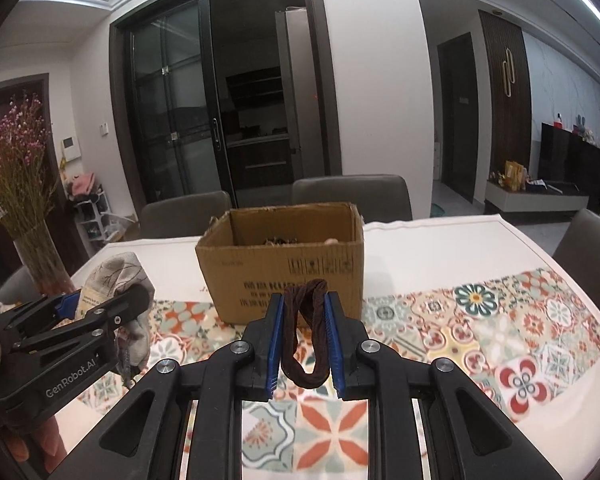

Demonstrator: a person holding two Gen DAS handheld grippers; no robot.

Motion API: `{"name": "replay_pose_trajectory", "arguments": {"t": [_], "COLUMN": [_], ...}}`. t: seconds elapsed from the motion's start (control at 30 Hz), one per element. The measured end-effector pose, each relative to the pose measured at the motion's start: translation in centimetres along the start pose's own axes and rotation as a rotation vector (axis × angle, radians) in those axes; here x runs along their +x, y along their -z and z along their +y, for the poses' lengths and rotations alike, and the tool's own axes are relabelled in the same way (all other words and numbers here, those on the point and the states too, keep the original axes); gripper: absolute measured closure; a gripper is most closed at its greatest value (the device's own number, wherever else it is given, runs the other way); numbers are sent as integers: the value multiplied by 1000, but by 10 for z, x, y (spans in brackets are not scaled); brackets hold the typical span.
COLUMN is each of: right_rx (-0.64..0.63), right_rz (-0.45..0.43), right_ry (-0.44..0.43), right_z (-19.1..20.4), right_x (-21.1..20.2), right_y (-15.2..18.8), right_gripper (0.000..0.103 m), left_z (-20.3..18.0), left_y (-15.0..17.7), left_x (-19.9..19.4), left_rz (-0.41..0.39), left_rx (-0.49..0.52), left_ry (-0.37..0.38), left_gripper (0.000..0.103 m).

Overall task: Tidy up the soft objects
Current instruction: 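Lift the pouch and hair tie and carry them over the box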

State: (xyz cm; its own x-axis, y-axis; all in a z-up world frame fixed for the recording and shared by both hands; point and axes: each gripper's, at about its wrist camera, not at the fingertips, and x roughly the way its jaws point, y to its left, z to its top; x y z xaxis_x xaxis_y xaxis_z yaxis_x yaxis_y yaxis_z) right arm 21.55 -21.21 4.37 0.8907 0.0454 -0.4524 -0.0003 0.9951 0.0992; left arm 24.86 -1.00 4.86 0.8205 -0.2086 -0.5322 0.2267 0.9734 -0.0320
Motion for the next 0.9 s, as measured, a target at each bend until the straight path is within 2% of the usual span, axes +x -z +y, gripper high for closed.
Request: {"name": "replay_pose_trajectory", "arguments": {"t": [0.17,0.6,0.9], "right_rx": [-10,-60,-69], "right_rz": [-6,-23,53], "right_ry": [-15,-41,-75], "right_z": [-1,-1,-4], "right_x": [14,53,94], "right_y": [-18,-79,-110], "right_gripper": [82,82,82], "left_z": [-2,-1,-8], "left_y": [-21,-79,-114], "left_x": [9,46,70], "left_rz": [-21,-21,-38], "left_rx": [19,33,102], "left_ry": [-12,37,7], "left_gripper": [60,60,60]}}
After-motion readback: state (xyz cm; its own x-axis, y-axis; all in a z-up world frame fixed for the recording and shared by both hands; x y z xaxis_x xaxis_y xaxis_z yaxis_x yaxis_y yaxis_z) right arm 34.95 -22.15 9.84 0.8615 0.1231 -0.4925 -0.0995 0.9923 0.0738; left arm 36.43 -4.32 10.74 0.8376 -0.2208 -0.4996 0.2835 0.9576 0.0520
